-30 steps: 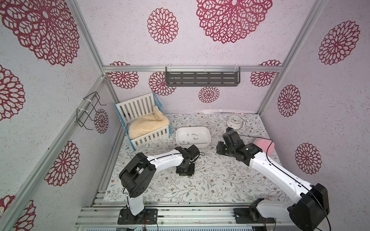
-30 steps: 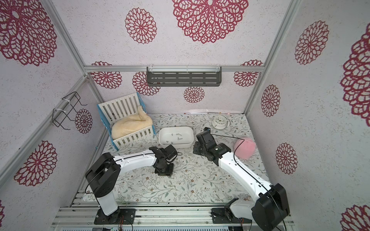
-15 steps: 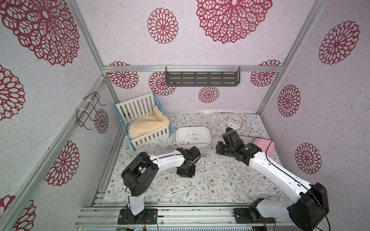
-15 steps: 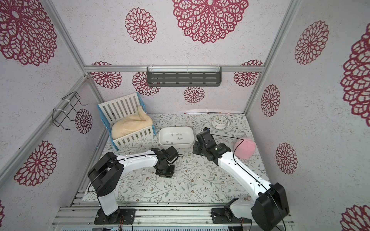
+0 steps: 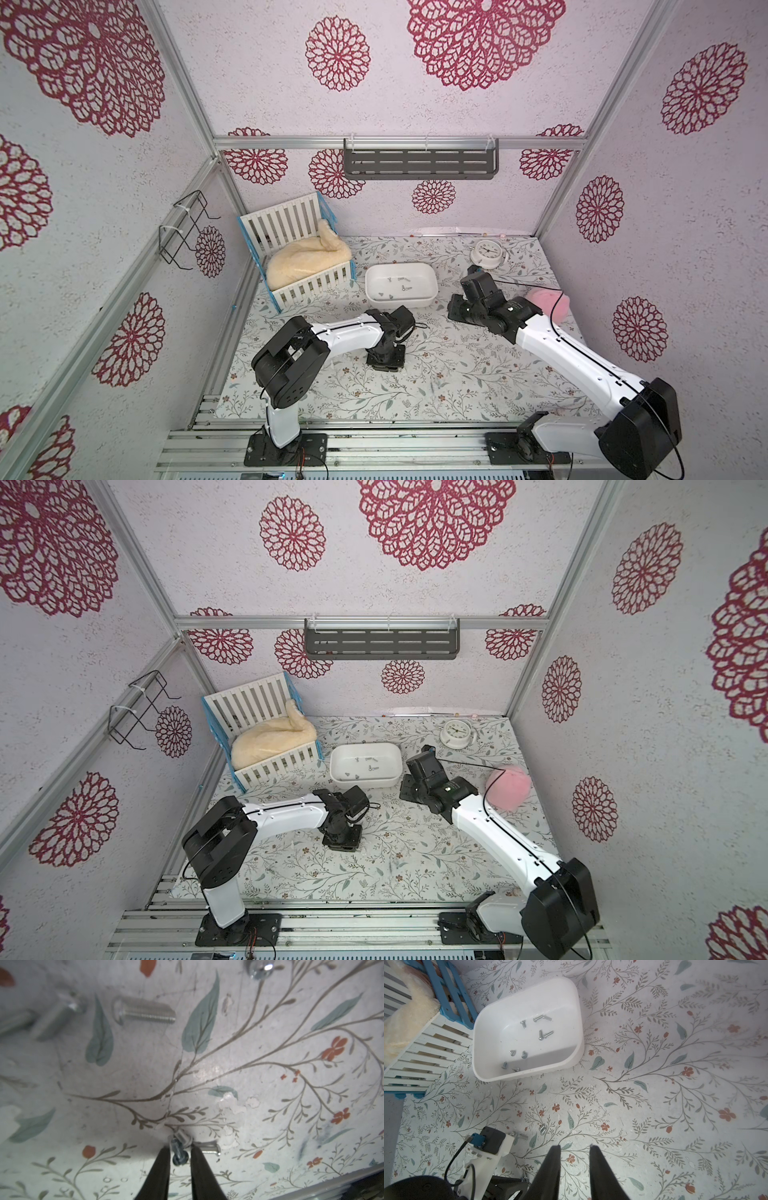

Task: Put the screws on the desktop into the storage box
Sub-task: Pick up the screw from the center of the board.

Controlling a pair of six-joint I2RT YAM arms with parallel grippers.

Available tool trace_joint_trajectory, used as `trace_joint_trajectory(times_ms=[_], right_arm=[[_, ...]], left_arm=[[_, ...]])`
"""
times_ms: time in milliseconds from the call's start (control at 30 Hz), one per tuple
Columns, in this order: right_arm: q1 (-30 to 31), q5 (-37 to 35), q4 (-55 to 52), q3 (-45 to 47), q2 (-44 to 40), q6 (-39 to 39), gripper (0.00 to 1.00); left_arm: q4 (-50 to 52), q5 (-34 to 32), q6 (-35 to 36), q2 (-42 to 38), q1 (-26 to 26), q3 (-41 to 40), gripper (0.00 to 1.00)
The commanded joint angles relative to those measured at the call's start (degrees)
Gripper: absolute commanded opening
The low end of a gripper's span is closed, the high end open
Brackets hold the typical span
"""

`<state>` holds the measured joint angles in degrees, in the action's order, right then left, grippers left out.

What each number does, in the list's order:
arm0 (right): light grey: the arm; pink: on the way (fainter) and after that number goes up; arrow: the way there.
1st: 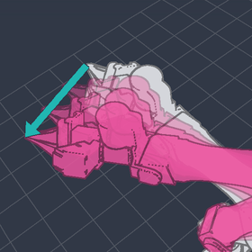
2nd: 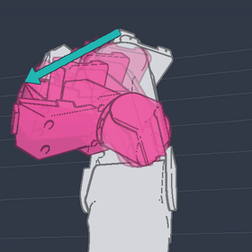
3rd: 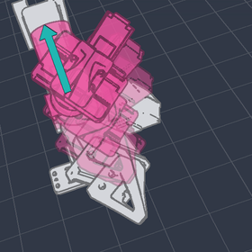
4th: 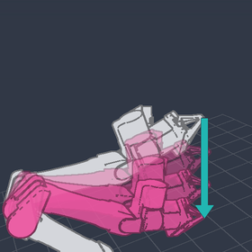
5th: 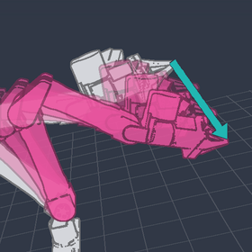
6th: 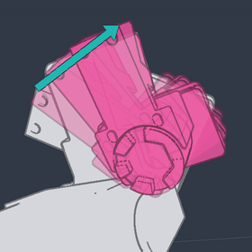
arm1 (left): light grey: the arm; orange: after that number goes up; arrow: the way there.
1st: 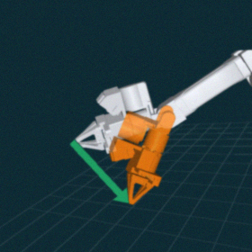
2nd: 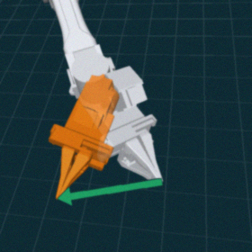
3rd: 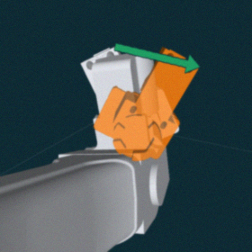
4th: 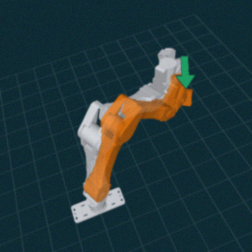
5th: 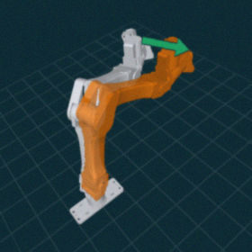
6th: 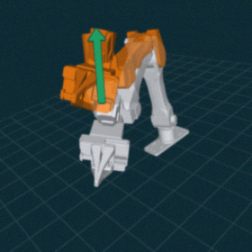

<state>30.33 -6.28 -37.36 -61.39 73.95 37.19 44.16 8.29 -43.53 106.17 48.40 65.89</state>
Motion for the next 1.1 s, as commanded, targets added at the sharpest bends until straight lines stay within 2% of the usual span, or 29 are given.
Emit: trace_joint_trajectory(times_ms=[0,467,1067], right_arm=[[-0.3,-0.1,1.8,-0.5,0.1,1.0,0.28],[-0.3,0.0,1.8,-0.6,0.0,1.1,0.28],[-0.3,0.5,2.2,-0.6,0.4,1.4,0.28]], left_arm=[[0.0,-1.0,0.5,1.6,0.6,-1.3,0.23],[1.2,-3.2,1.5,1.0,-0.2,-2.2,0.17],[3.9,-5.2,2.5,-4.4,-2.9,-4.3,0.15]])
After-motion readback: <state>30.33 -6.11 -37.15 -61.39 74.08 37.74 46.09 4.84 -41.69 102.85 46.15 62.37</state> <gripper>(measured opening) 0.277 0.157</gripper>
